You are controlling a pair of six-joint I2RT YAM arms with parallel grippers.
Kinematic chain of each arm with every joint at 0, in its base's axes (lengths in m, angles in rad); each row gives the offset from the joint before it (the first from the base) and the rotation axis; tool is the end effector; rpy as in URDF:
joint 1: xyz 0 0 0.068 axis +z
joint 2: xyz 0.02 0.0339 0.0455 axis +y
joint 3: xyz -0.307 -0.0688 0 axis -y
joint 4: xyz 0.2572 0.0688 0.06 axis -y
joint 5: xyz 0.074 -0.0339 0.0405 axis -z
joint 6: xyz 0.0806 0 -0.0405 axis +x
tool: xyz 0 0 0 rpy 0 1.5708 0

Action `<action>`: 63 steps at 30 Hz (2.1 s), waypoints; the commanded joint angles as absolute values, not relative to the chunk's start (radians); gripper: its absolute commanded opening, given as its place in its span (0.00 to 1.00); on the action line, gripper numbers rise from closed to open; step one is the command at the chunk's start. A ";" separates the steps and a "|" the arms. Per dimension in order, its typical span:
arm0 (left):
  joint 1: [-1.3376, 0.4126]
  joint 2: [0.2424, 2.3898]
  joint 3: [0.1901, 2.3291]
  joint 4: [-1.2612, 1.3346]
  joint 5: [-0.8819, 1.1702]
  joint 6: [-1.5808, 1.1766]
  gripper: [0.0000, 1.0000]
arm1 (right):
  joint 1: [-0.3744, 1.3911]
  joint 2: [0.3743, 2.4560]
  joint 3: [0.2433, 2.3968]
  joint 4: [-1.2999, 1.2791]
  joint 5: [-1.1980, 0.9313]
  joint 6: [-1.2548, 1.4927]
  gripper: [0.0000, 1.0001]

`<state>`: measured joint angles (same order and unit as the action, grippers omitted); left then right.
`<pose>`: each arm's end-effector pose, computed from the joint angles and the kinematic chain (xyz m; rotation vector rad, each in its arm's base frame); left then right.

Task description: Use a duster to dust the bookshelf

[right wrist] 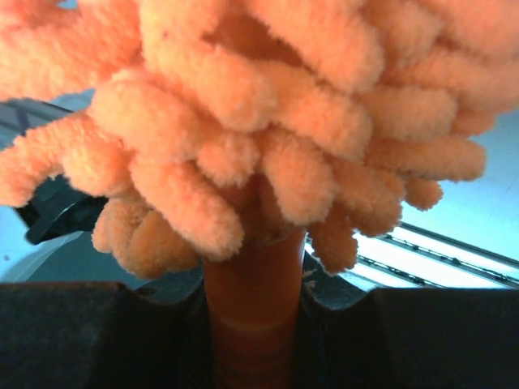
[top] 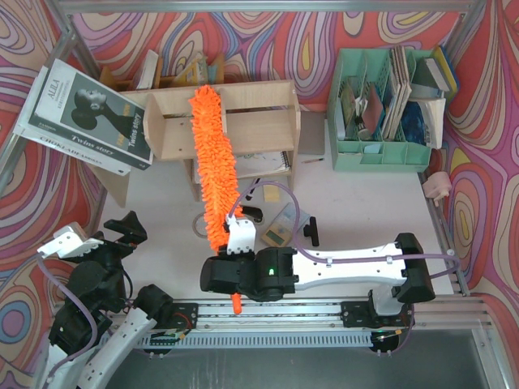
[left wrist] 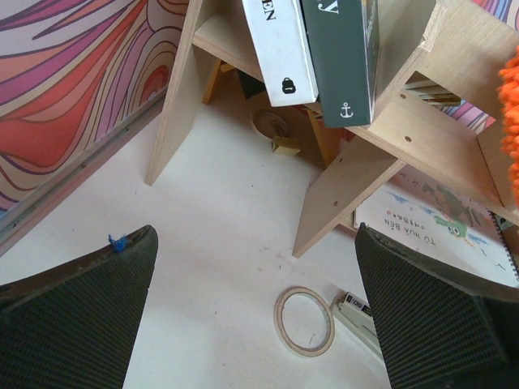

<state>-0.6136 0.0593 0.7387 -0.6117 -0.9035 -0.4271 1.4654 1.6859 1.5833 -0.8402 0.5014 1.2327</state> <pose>0.0361 0.0520 0.3484 -0.5759 1.4184 -0.1509 0.0808 0.3959 0.3347 -0.0821 2.4578 0.6383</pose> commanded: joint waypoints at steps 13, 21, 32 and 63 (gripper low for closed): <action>-0.609 0.039 0.749 -0.614 -0.915 -0.433 0.98 | 1.411 1.652 1.473 -0.786 0.436 1.292 0.00; -0.609 0.040 0.749 -0.612 -0.916 -0.431 0.98 | 1.407 1.670 1.519 -0.775 0.443 1.232 0.00; -0.609 0.041 0.749 -0.613 -0.917 -0.431 0.98 | 1.406 1.847 1.731 -0.765 0.331 1.019 0.00; -0.609 0.045 0.747 -0.614 -0.922 -0.432 0.98 | 1.404 1.876 1.804 -0.838 0.370 1.028 0.00</action>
<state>-0.6136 0.0536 0.7387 -0.6113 -0.9035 -0.4271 1.4075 1.8687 1.7679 -0.8497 0.3534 1.0908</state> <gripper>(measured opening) 0.984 0.330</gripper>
